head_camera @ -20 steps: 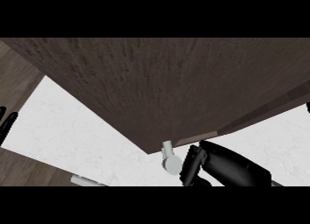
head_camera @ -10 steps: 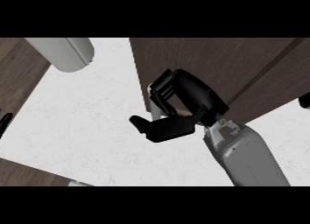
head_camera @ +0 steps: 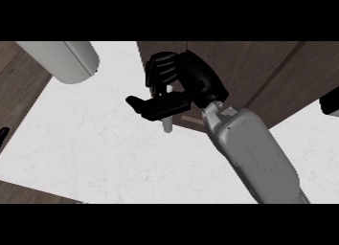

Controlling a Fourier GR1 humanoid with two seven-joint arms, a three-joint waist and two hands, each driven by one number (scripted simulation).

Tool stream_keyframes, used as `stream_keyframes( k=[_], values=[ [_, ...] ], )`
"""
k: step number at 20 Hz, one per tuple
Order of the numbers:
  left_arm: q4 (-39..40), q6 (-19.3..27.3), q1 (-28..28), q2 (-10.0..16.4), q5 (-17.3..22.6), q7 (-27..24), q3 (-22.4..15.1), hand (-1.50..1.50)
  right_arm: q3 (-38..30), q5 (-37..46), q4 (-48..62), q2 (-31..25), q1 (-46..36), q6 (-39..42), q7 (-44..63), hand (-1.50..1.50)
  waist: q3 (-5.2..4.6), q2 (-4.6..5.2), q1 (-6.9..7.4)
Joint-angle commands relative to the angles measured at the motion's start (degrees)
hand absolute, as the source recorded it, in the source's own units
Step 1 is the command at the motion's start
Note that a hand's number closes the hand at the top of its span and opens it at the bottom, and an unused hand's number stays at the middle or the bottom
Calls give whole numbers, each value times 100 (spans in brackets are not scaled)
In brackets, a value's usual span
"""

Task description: Pick up the bottled water, place it into the cabinet and close the cabinet

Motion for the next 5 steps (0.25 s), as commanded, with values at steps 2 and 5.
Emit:
stream_keyframes(
  k=[2,5],
  values=[
    [130,-129,39,59,60,14,93,-150,-653,-98,1008,-3,-844,-822,-452,-150,-25,158,9],
    [97,-76,113,-57,10,-96,112,-150,-498,-268,1273,-3,-1060,-1006,-478,-150,-23,104,-52]
  ],
)
